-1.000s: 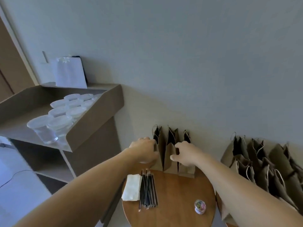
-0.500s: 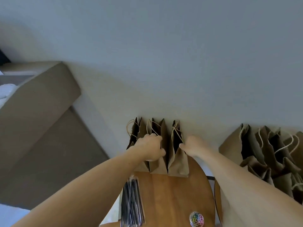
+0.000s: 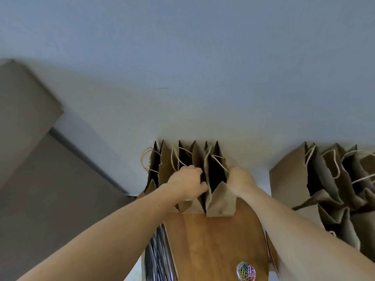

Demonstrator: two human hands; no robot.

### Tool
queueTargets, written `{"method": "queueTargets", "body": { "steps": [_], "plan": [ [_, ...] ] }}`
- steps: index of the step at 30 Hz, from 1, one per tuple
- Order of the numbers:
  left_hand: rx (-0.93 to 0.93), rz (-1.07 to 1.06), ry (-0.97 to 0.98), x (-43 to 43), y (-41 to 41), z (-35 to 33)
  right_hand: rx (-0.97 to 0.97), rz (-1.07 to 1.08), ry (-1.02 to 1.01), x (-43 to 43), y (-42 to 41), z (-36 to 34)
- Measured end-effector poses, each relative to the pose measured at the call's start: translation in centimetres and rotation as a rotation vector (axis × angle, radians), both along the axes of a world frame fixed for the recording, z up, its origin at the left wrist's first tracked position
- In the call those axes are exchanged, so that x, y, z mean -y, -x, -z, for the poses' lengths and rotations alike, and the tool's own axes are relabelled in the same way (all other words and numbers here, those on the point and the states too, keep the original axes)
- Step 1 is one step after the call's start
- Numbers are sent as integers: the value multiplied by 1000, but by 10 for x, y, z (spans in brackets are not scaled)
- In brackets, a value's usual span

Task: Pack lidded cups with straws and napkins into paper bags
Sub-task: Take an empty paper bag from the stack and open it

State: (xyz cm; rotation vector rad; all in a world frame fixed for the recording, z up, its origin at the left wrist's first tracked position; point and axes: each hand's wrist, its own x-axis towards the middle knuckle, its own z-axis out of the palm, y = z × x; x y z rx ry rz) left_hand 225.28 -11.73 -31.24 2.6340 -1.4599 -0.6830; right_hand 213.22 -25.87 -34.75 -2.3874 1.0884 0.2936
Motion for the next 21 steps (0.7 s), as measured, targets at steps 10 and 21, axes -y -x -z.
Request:
{"method": "queueTargets", "body": {
  "steps": [10, 21],
  "plan": [
    [-161, -82, 225, -32, 11, 0, 121, 120, 83, -53, 63, -62],
    [-496, -103, 101, -133, 66, 1, 116, 173, 117, -194, 112, -66]
  ]
}}
